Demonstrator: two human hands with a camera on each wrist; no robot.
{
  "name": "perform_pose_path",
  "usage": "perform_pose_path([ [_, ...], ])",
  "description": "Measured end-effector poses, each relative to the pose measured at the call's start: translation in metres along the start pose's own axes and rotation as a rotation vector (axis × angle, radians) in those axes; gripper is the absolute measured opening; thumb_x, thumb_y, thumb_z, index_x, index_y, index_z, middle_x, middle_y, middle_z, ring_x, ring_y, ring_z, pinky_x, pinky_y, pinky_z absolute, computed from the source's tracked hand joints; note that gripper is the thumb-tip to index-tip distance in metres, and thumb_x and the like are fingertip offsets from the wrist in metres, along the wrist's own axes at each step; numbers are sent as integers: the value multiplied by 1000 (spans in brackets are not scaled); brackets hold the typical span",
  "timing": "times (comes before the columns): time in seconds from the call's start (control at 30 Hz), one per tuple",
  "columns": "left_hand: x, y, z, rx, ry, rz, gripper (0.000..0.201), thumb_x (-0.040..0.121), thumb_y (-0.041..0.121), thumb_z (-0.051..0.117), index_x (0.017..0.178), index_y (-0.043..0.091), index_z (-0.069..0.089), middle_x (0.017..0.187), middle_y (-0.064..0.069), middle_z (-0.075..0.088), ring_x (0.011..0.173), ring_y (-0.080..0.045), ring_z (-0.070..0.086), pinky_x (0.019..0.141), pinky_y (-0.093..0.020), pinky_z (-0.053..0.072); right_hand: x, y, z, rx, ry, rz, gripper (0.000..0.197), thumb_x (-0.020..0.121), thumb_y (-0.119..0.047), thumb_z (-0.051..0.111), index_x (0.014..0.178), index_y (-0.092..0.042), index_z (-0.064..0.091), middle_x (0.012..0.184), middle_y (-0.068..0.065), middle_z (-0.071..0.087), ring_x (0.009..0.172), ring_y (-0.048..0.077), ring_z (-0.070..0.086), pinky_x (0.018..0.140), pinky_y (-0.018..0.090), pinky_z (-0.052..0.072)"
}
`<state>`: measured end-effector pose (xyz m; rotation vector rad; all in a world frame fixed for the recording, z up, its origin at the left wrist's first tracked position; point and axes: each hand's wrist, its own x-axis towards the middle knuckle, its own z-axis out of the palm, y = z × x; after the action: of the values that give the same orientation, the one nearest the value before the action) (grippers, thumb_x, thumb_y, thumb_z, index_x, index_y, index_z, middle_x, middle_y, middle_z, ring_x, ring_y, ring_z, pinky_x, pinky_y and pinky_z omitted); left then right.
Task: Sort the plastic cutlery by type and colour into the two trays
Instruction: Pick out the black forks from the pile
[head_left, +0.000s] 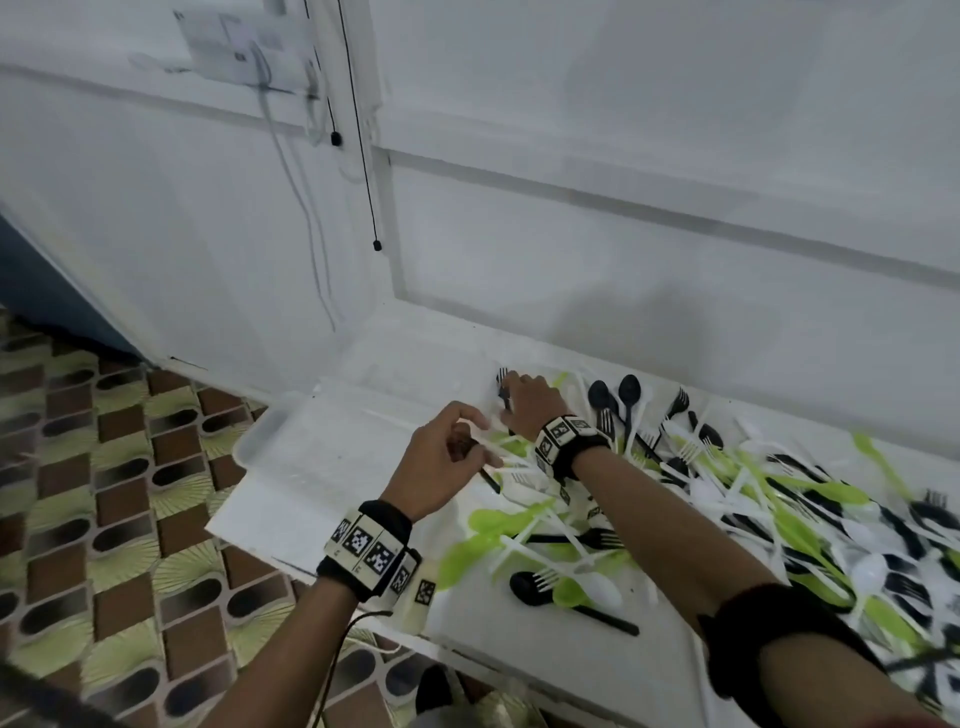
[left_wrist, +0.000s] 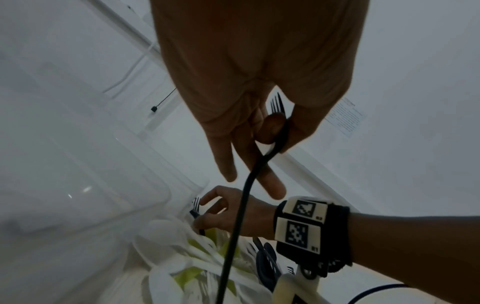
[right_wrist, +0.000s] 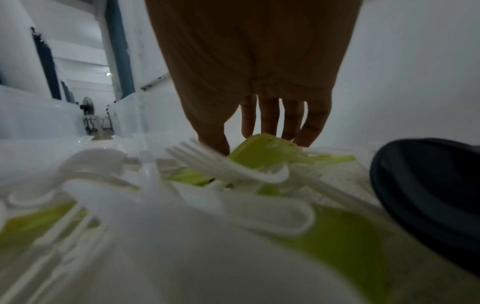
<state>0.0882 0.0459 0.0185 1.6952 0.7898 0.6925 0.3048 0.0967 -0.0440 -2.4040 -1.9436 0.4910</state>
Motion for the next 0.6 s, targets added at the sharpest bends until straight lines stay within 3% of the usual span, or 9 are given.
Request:
perform_pose_path([
  [0.07, 4, -1, 3, -13, 34, 14, 20, 98, 1, 59, 110, 14, 49, 71, -9, 69, 79, -21, 75, 72, -31, 48, 0, -1, 1, -48, -13, 12, 53, 89, -31, 64, 134, -14, 42, 125, 11, 57, 121, 36, 48, 92, 49, 48],
  [0.17, 11, -6, 9, -48, 80, 18, 23, 97, 15, 67, 109, 16, 47, 80, -19, 62, 73, -26, 70, 79, -42, 55, 1, -5, 1, -47, -47, 74, 59, 86, -25, 65, 136, -12, 37, 119, 14, 59, 123, 37, 46, 91, 51, 49],
  [0.23, 15, -10, 13, -73, 85, -9, 29, 95, 14, 71, 109, 16, 46, 87, -24, 52, 74, -23, 62, 78, -46, 61, 2, -9, 1, -6, -53, 177, 63, 86, -24, 66, 139, -11, 33, 120, 16, 58, 124, 37, 45, 95, 51, 47],
  [0.33, 18, -16, 18, -75, 63, -7, 44, 89, 13, 74, 112, 22, 37, 89, -7, 50, 79, -18, 52, 77, -42, 57, 0, -7, 0, 136, 21, 299, 50, 92, -29, 61, 134, -15, 38, 119, 14, 59, 126, 35, 44, 98, 50, 44],
  [0.4, 21, -19, 19, -63, 11, -7, 42, 87, 13, 69, 109, 26, 36, 94, 1, 51, 82, -16, 53, 76, -37, 50, -3, 0, 0, 264, 137, 285, 29, 93, -26, 60, 118, -19, 46, 104, 10, 63, 116, 35, 52, 90, 47, 46],
  [0.5, 22, -21, 26, 10, -11, 46, 30, 88, -2, 60, 93, 24, 45, 89, 2, 51, 77, -17, 49, 71, -32, 43, -14, 9, -7, 432, 318, 214, 21, 84, -22, 64, 100, -23, 50, 83, 7, 67, 88, 35, 63, 73, 41, 52],
  [0.6, 19, -24, 37, 46, -23, 88, 40, 81, -20, 44, 75, 19, 52, 86, -4, 64, 84, -22, 61, 75, -28, 47, -26, 14, -18, 566, 424, 149, 19, 80, -16, 69, 96, -18, 58, 81, 7, 71, 73, 28, 61, 63, 32, 44],
])
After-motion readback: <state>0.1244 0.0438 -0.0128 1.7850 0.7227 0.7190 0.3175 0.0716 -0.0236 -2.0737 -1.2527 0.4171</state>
